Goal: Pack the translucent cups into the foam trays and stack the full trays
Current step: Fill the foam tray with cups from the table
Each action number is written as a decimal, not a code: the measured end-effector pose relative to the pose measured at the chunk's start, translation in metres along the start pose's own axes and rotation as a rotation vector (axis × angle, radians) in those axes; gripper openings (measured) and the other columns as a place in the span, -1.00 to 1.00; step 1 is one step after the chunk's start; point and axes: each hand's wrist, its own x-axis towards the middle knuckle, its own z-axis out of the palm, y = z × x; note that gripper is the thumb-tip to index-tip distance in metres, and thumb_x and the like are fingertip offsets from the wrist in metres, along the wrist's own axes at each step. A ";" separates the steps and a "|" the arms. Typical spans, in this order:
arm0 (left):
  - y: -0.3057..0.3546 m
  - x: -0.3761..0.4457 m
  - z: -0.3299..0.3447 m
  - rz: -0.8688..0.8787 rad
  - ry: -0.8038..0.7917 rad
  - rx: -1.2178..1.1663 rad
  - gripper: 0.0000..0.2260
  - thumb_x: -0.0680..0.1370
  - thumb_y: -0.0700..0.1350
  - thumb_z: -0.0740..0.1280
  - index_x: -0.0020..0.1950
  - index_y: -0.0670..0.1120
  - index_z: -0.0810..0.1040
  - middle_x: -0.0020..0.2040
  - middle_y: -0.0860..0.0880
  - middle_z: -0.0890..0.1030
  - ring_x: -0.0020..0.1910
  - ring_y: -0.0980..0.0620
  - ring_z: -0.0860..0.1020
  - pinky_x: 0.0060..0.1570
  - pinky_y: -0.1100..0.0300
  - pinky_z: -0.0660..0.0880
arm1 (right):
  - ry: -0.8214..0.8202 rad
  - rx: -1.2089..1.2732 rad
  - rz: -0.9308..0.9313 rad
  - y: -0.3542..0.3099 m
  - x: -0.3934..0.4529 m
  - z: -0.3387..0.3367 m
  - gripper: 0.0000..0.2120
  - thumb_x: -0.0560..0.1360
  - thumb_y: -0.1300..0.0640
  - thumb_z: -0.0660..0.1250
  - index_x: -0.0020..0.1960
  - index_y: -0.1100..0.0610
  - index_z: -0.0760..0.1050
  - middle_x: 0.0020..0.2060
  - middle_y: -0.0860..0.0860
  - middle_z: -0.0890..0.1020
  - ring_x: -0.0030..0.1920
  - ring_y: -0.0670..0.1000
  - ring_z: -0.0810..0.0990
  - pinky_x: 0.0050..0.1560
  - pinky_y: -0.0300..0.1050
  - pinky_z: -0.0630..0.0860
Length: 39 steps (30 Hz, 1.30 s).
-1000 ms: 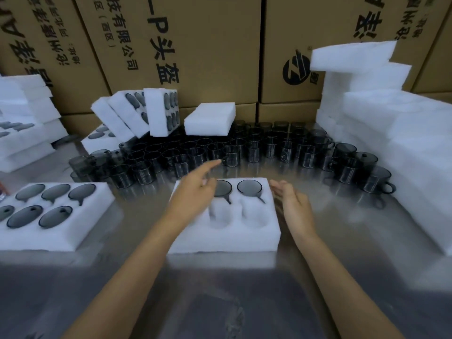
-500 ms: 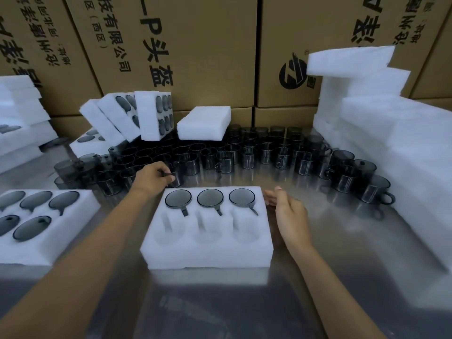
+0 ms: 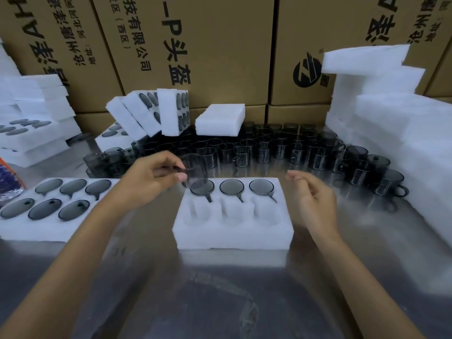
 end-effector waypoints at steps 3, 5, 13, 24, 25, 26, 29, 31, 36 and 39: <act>0.004 -0.024 0.006 -0.027 -0.127 -0.017 -0.90 0.45 -0.14 0.48 -0.06 -0.02 0.63 -0.05 0.03 0.69 -0.01 0.10 0.67 0.04 0.32 0.55 | -0.061 -0.038 -0.107 -0.026 -0.018 0.008 -0.74 0.52 0.01 0.22 0.07 -0.18 0.65 0.04 -0.18 0.66 0.03 -0.25 0.58 0.06 -0.24 0.47; 0.002 -0.034 0.010 -0.059 -0.155 -0.028 -0.90 0.49 -0.20 0.47 -0.04 -0.06 0.62 -0.03 0.03 0.69 0.02 0.10 0.67 0.06 0.27 0.56 | -0.157 -0.050 -0.190 -0.043 -0.032 0.018 -0.73 0.53 0.08 0.26 0.09 -0.17 0.65 0.04 -0.19 0.64 0.05 -0.25 0.55 0.07 -0.36 0.44; -0.001 -0.047 0.005 -0.061 -0.228 0.039 -0.89 0.52 -0.22 0.45 -0.02 -0.03 0.60 -0.01 0.10 0.67 0.09 0.13 0.64 0.27 -0.02 0.50 | -0.644 -0.245 -0.220 -0.058 -0.059 0.058 -0.59 0.56 0.07 0.31 0.36 -0.22 0.46 0.30 -0.21 0.52 0.29 -0.30 0.41 0.27 -0.43 0.28; -0.011 -0.057 0.011 -0.049 -0.197 0.304 -0.27 0.37 0.43 0.35 0.49 0.35 0.19 0.42 0.44 0.24 0.44 0.41 0.19 0.43 0.18 0.20 | -0.702 -0.498 -0.317 -0.043 -0.068 0.063 -0.36 0.43 -0.31 0.20 0.49 -0.25 0.19 0.32 -0.18 0.46 0.27 -0.15 0.40 0.21 -0.21 0.34; -0.012 -0.059 0.015 -0.036 -0.229 0.345 -0.20 0.34 0.50 0.29 0.52 0.39 0.08 0.42 0.57 0.09 0.46 0.47 0.04 0.44 0.20 0.10 | -0.697 -0.508 -0.331 -0.043 -0.068 0.063 -0.37 0.45 -0.29 0.21 0.50 -0.22 0.21 0.34 -0.17 0.45 0.30 -0.15 0.38 0.23 -0.22 0.32; -0.014 -0.061 0.020 -0.025 -0.261 0.370 -0.16 0.33 0.53 0.25 0.53 0.40 0.00 0.37 0.67 -0.04 0.43 0.55 -0.09 0.44 0.20 0.02 | -0.684 -0.520 -0.354 -0.042 -0.069 0.063 -0.37 0.47 -0.27 0.23 0.51 -0.20 0.23 0.37 -0.16 0.44 0.34 -0.15 0.36 0.25 -0.24 0.29; -0.020 -0.066 0.031 -0.042 -0.250 0.360 -0.15 0.32 0.58 0.19 0.53 0.42 -0.07 0.25 0.75 -0.18 0.38 0.61 -0.21 0.45 0.16 0.01 | -0.625 -0.583 -0.457 -0.042 -0.072 0.061 -0.38 0.52 -0.23 0.26 0.54 -0.10 0.27 0.41 -0.12 0.43 0.41 -0.18 0.25 0.27 -0.31 0.19; -0.023 -0.068 0.034 -0.018 -0.212 0.384 -0.17 0.36 0.57 0.16 0.55 0.37 -0.04 0.39 0.62 -0.12 0.45 0.52 -0.19 0.52 0.05 0.03 | -0.588 -0.639 -0.520 -0.042 -0.077 0.061 -0.37 0.54 -0.25 0.24 0.54 -0.05 0.28 0.44 -0.09 0.41 0.42 -0.18 0.18 0.28 -0.30 0.15; -0.030 -0.072 0.041 0.051 -0.129 0.449 -0.23 0.46 0.53 0.05 0.59 0.22 0.07 0.45 0.51 0.05 0.48 0.46 0.01 0.53 0.01 0.11 | -0.583 -0.788 -0.611 -0.041 -0.080 0.061 -0.34 0.58 -0.30 0.09 0.57 0.01 0.22 0.46 -0.14 0.41 0.52 -0.11 0.14 0.43 -0.16 0.14; -0.036 -0.074 0.046 0.058 -0.096 0.489 -0.26 0.49 0.50 0.02 0.59 0.17 0.14 0.52 0.35 0.17 0.51 0.36 0.09 0.52 0.02 0.16 | -0.578 -0.854 -0.628 -0.041 -0.081 0.065 -0.32 0.57 -0.33 0.02 0.57 0.03 0.24 0.51 -0.12 0.36 0.55 -0.08 0.12 0.46 -0.10 0.14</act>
